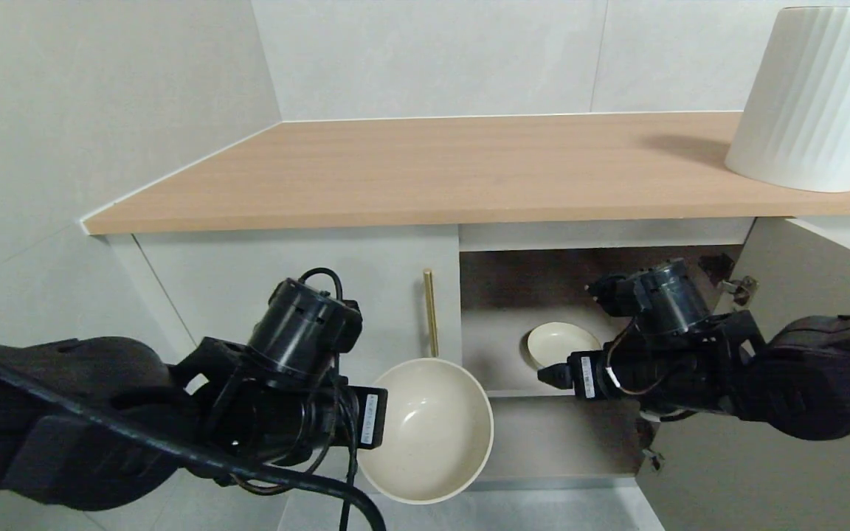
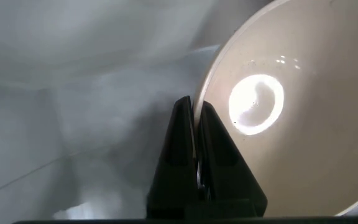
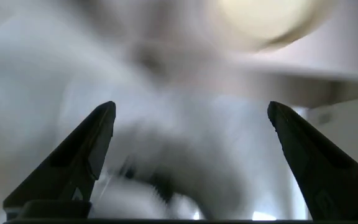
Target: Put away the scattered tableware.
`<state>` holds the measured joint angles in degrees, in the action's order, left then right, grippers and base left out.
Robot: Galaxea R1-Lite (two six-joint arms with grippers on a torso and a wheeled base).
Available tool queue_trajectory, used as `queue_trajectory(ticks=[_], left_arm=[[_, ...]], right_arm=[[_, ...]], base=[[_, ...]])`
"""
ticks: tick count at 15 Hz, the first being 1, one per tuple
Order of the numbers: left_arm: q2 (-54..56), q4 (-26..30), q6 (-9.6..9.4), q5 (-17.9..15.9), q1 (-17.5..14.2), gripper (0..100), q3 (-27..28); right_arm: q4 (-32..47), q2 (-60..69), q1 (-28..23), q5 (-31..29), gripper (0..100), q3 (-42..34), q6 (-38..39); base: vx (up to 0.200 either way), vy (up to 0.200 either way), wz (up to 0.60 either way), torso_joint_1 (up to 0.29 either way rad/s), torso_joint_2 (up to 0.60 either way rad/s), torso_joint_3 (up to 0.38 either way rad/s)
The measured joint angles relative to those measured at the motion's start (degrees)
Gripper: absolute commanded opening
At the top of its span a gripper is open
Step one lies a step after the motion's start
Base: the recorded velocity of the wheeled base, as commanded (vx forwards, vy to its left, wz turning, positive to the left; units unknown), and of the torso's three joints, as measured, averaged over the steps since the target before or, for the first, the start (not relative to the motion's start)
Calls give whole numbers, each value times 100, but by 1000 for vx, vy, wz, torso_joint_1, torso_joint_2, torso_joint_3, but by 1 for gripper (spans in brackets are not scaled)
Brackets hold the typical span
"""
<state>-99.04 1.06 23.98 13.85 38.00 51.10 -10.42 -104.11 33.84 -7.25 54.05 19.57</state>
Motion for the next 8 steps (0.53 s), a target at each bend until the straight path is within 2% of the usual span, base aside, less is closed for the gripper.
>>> queue_trajectory(ticks=[2, 5, 8], left_arm=[[-280, 2, 21, 539, 128, 0, -6], [-512, 0, 56, 596, 194, 0, -12], [-581, -41, 323, 591, 274, 0, 52]], right_arm=[[435, 488, 435, 318, 100, -155, 6], [545, 935, 975, 650, 100, -417, 9], [521, 964, 1268, 646, 100, -502, 11]], base=[[0, 0, 0, 0, 0, 0], [0, 0, 0, 0, 0, 0], [0, 0, 0, 0, 0, 0]])
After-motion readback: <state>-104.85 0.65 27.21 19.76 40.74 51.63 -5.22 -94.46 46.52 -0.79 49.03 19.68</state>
